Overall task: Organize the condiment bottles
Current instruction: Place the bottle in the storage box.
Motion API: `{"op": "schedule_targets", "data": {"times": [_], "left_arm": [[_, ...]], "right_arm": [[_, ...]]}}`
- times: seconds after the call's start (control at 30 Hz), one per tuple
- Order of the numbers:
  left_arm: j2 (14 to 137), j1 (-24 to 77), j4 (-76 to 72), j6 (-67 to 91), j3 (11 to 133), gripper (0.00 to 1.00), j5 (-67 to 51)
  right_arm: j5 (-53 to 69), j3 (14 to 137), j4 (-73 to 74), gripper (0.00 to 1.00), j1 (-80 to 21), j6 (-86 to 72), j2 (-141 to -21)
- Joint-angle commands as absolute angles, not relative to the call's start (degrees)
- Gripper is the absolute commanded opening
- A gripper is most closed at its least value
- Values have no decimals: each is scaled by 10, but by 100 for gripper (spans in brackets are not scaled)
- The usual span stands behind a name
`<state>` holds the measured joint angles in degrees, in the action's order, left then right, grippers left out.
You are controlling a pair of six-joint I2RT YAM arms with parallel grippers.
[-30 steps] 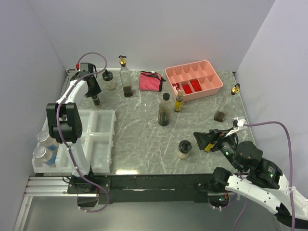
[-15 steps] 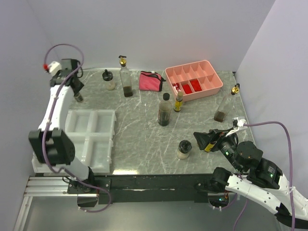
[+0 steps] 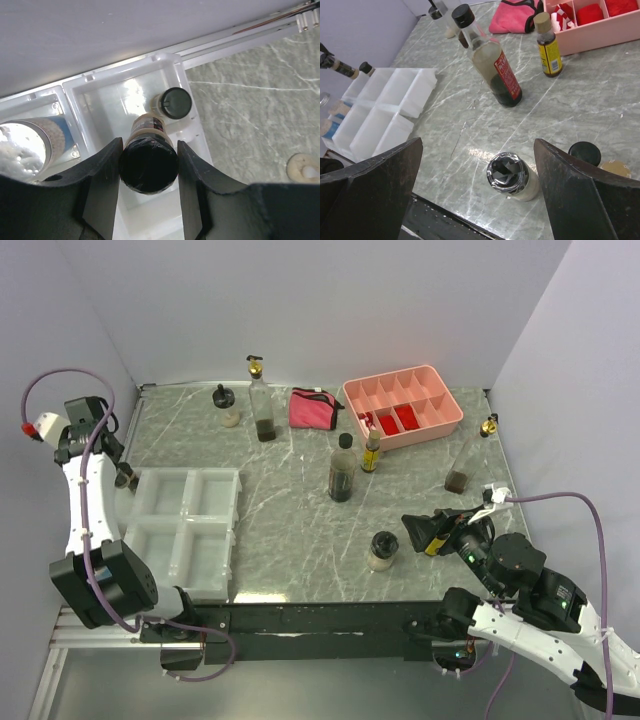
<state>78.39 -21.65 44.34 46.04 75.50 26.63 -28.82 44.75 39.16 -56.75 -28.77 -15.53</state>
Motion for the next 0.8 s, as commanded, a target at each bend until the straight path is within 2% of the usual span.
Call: {"op": "schedule_targets", "data": {"times": [0.0, 0.43, 0.6, 0.7, 0.77], "left_arm": [[787, -233, 404, 438, 758, 1, 235], [811, -249, 321, 376, 707, 2, 206], [831, -250, 302, 352, 704, 15, 175], [839, -251, 293, 343, 693, 30, 158], [850, -251, 294, 343, 693, 35, 158]], "right_arm": [[-288, 461, 378, 100, -570, -278, -163], [-287, 465, 382, 100, -569, -279, -157], [-285, 467, 381, 100, -569, -280, -158], [-283, 462, 380, 100, -569, -281, -154], [-283, 461, 381, 100, -569, -282, -154]]}}
